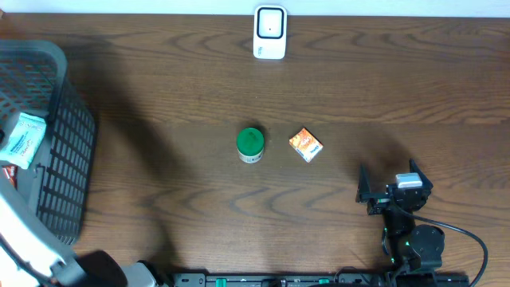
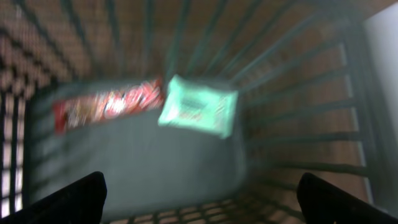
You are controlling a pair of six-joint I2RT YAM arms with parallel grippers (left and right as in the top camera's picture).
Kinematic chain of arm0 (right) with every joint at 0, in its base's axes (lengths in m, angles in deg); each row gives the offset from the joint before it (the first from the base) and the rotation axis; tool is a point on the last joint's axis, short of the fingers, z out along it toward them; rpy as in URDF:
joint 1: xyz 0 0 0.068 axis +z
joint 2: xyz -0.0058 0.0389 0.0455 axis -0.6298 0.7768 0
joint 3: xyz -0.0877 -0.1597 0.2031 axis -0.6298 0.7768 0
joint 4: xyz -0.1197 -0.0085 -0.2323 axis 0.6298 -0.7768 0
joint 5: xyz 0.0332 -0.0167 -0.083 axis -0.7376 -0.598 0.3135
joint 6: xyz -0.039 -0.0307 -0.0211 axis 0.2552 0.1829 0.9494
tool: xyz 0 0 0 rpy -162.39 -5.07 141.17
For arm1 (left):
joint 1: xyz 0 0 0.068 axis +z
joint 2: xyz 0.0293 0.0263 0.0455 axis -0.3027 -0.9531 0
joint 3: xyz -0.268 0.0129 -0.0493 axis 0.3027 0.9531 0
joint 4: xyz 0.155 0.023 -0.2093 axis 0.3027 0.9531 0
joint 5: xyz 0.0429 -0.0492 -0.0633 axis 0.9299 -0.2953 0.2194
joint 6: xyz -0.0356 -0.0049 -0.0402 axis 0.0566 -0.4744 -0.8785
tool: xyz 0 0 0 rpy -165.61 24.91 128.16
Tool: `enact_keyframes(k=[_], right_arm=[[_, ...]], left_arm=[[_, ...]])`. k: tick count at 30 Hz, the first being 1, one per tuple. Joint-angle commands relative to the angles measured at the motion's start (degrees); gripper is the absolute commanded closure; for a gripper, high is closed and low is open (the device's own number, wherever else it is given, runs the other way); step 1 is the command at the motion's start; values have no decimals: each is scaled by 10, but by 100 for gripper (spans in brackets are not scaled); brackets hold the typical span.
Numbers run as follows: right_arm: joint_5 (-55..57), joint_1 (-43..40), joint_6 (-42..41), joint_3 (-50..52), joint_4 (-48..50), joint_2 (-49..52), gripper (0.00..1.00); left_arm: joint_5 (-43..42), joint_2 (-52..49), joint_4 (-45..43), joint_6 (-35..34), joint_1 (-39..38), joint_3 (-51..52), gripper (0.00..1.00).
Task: Scan the item barcode
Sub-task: 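Reach the left gripper into the basket and grasp the mint-green wipes pack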
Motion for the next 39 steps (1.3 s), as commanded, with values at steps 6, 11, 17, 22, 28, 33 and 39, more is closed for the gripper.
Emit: enact_keyframes(k=[6,11,17,22,28,33,39], right_arm=[[-1,-6,-7,2,-1,-1,1],[-1,-6,-7,2,-1,-1,1],[-1,-6,-7,2,-1,-1,1],[-1,-6,-7,2,-1,-1,1],[-1,-6,-7,2,-1,-1,1],[-1,-6,-7,2,-1,-1,1],[-1,-6,-7,2,-1,-1,1]], left_arm=[[-47,-86,-131,-35,23,160,2],[-62,-108,-236,-22,24,231,2],[-64,-129,-337,-16,24,304,2],[-64,-150,-400,-16,24,348,2],[-73,-189,-433,-16,34,361,2],[-82,-216,-450,-16,46,361,2],[-86,-259,-477,-16,49,361,2]])
